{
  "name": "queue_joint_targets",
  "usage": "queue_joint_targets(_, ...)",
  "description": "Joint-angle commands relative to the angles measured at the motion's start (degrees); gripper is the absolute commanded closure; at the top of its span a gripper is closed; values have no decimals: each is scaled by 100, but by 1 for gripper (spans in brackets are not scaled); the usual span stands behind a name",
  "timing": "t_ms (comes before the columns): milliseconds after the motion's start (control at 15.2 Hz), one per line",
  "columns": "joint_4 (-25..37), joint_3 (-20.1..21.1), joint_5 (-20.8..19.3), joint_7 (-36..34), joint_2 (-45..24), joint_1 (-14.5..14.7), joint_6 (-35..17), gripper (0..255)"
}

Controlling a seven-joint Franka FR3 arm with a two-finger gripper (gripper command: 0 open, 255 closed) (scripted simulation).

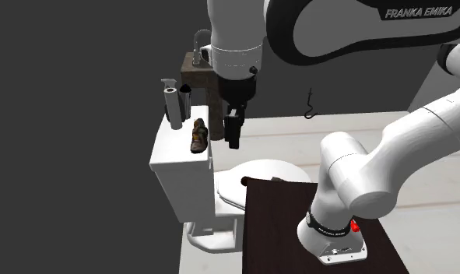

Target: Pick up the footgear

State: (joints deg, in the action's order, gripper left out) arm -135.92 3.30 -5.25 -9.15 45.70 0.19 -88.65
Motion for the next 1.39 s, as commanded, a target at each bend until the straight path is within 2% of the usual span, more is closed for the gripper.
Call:
queue_joint_targets(0, 0, 0, 0, 0, 0, 0, 0, 0)
queue_joint_targets(660, 763, 41, -301, -1489, -2207, -812, -1007, 0)
queue_joint_targets(1320, 2025, -242, -618, -2840, -4265, -1429, -1380, 0)
